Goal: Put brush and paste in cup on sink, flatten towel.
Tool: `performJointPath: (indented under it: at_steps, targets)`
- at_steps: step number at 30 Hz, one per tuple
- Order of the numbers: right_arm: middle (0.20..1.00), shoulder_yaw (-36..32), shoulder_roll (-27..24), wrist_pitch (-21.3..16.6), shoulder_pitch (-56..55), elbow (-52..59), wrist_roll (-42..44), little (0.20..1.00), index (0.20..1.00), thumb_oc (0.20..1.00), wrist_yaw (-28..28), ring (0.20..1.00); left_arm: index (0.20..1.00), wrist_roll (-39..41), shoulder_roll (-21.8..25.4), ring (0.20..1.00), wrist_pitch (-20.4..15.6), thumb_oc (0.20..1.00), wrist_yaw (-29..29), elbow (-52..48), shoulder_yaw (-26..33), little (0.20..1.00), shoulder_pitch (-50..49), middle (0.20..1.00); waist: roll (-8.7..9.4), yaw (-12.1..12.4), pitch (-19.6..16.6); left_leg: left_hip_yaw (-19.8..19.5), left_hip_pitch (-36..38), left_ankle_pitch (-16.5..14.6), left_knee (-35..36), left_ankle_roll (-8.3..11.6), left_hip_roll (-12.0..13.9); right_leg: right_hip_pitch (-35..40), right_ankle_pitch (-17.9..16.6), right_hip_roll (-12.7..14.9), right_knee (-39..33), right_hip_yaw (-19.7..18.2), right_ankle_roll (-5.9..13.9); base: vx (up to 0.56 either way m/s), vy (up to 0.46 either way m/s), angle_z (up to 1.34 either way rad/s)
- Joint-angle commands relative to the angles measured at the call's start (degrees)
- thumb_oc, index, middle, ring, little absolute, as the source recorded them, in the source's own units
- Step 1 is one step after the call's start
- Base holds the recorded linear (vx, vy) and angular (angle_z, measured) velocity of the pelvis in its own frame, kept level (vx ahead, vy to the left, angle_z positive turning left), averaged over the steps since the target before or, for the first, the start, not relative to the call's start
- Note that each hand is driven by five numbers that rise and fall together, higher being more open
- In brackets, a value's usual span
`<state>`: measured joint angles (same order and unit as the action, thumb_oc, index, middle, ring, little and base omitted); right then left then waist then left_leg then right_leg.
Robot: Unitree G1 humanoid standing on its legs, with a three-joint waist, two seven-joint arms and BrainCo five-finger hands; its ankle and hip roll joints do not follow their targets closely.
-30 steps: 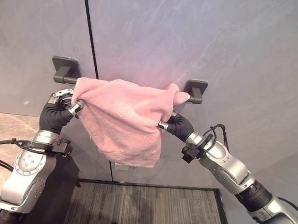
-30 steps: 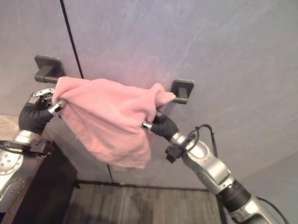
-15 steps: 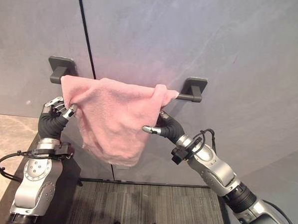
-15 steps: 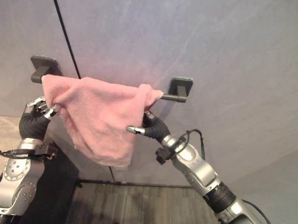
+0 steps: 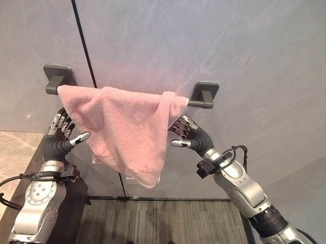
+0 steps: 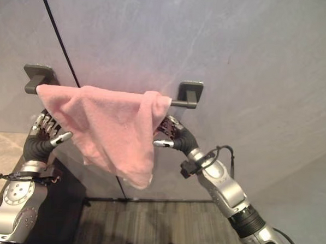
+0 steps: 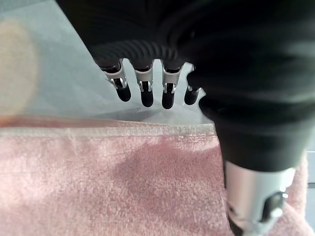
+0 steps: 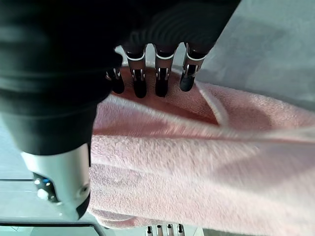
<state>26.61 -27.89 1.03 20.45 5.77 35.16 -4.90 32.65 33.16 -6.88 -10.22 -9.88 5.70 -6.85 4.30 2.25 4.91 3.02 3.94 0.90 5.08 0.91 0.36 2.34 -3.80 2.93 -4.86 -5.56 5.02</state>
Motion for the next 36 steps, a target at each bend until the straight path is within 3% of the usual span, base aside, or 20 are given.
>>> performJointPath:
  at_steps: [1, 12, 14, 15, 17, 18, 25, 36]
  targets:
    - [1.000, -1.4, 1.9, -3.2, 5.0, -0.4, 0.1, 1.000, 1.000, 1.000, 1.8, 1.000, 1.000, -1.6, 2.4, 1.000, -1.9, 1.000, -0.2, 0.9, -1.8, 1.000, 2.7, 1.000, 1.13, 0.8, -3.4, 0.5, -1.7, -1.4, -1.0, -0.55, 0.5, -1.7, -2.2, 5.5, 1.3, 0.0, 5.47, 0.00, 0.000, 0.00]
    - [1.000, -2.2, 1.9, -4.3, 10.0, -1.5, 0.1, 1.000, 1.000, 1.000, 3.3, 1.000, 1.000, -0.6, 2.6, 1.000, -2.2, 1.000, 0.2, 1.1, -2.9, 1.000, 3.2, 1.000, 2.39, 2.4, -2.6, -0.2, -3.4, -1.3, -1.4, -0.74, 0.4, -2.7, -2.7, 5.4, 1.1, 0.4, 5.66, 0.00, 0.000, 0.01]
    - [0.598, -2.3, 1.4, -4.5, 10.1, -0.8, 0.2, 0.598, 0.598, 0.598, 2.9, 0.598, 1.000, -0.6, 2.6, 1.000, -2.2, 1.000, 0.2, 1.3, -3.1, 1.000, 3.2, 1.000, 2.58, 2.6, -2.4, -0.3, -3.7, -1.2, -1.4, -0.76, 0.4, -2.9, -2.7, 5.4, 1.2, 0.6, 5.67, 0.00, 0.000, 0.00]
    - [0.492, -2.5, 1.2, -4.6, 9.9, -0.5, 0.0, 0.492, 0.492, 0.492, 2.8, 0.492, 1.000, -0.6, 2.6, 1.000, -2.2, 1.000, 0.3, 1.1, -3.1, 1.000, 3.2, 1.000, 2.59, 2.6, -2.4, -0.3, -3.7, -1.2, -1.4, -0.78, 0.4, -2.9, -2.6, 5.3, 1.2, 0.6, 5.68, 0.00, 0.000, 0.00]
    - [0.200, -2.8, 1.0, -4.8, 9.5, 0.0, -0.1, 0.200, 0.200, 0.200, 2.6, 0.200, 0.533, -0.4, 2.5, 0.533, -2.2, 0.533, 0.5, 0.9, -3.2, 0.533, 3.2, 0.533, 2.57, 2.5, -2.4, -0.3, -3.6, -1.2, -1.4, -0.79, 0.4, -2.9, -2.6, 5.3, 1.2, 0.6, 5.67, 0.00, 0.000, 0.00]
    - [0.200, -3.1, 1.0, -4.8, 9.1, 0.3, -0.3, 0.200, 0.200, 0.200, 2.6, 0.200, 0.200, -0.3, 2.5, 0.200, -2.2, 0.200, 0.7, 0.8, -3.3, 0.200, 3.3, 0.200, 2.56, 2.5, -2.4, -0.3, -3.5, -1.3, -1.3, -0.78, 0.4, -2.8, -2.5, 5.3, 1.3, 0.6, 5.66, 0.00, 0.000, 0.00]
    - [0.200, -6.1, 1.0, -4.6, 3.4, 1.2, -1.3, 0.200, 0.200, 0.200, 2.4, 0.200, 0.200, -1.1, 2.5, 0.200, -1.8, 0.200, 1.2, -0.3, -2.3, 0.200, 2.9, 0.200, 1.65, 1.2, -3.2, 0.0, -1.7, -2.1, -1.4, -0.63, 0.7, -1.5, -1.4, 5.1, 1.7, 0.5, 5.25, 0.01, -0.003, 0.00]
    - [0.200, -9.1, -0.3, -6.2, 6.5, 4.4, -4.5, 0.200, 0.200, 0.200, 3.4, 0.200, 0.200, -1.9, 1.6, 0.200, -3.2, 0.200, -0.8, -2.0, 0.4, 0.200, 5.2, 0.200, 1.18, 0.6, -4.5, 0.3, -0.2, -2.4, -1.2, -0.17, 1.4, -0.3, -0.8, 5.0, 1.1, 0.5, 4.84, 0.00, -0.002, 0.00]
